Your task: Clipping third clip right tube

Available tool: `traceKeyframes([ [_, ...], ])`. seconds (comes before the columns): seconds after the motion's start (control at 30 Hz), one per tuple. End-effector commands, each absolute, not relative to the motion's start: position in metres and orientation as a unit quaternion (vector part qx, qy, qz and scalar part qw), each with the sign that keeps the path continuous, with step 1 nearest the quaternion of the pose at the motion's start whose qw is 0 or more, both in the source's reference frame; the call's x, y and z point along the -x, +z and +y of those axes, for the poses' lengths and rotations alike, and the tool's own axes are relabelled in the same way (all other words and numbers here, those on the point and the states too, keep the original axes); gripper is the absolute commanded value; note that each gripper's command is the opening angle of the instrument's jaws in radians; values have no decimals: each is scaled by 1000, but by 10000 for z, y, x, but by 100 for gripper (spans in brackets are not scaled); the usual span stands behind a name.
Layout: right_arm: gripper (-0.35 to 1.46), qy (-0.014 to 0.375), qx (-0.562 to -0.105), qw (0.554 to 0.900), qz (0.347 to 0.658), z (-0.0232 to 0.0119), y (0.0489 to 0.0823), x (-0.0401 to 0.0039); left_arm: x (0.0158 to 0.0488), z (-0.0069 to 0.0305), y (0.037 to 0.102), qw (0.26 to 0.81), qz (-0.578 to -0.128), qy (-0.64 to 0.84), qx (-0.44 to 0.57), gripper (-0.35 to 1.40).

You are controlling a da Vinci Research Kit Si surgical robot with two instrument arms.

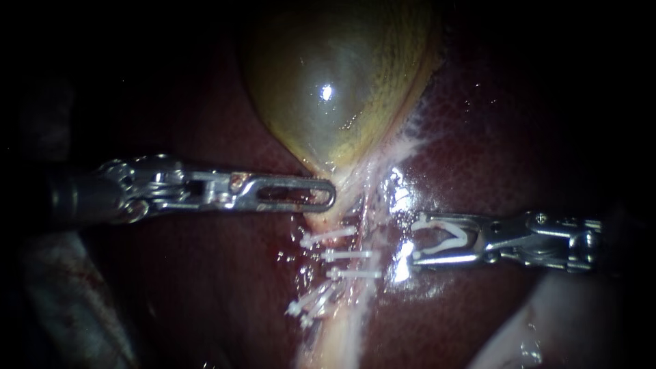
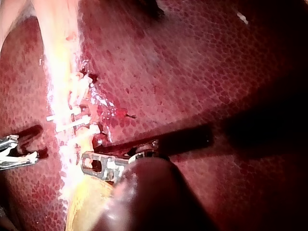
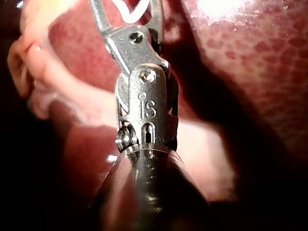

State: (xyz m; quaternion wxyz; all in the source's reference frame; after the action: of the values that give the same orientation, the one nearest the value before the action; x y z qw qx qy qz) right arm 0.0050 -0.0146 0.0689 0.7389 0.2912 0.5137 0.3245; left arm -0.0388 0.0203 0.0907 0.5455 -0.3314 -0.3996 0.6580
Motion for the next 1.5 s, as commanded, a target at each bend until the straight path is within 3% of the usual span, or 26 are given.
traceKeyframes([
  [0.03, 57, 325, -291, 739, 514, -146, 689, -51, 388, 203, 907, 546, -400, 658, 331, -35],
  [0.23, 57, 323, -288, 740, 515, -146, 689, -56, 388, 202, 905, 546, -400, 658, 331, -35],
  [0.77, 56, 406, -342, 688, 494, -142, 699, -80, 377, 200, 876, 544, -406, 656, 330, -35],
  [1.5, 55, 431, -368, 676, 471, -151, 743, -119, 359, 204, 831, 542, -417, 653, 326, -35],
])
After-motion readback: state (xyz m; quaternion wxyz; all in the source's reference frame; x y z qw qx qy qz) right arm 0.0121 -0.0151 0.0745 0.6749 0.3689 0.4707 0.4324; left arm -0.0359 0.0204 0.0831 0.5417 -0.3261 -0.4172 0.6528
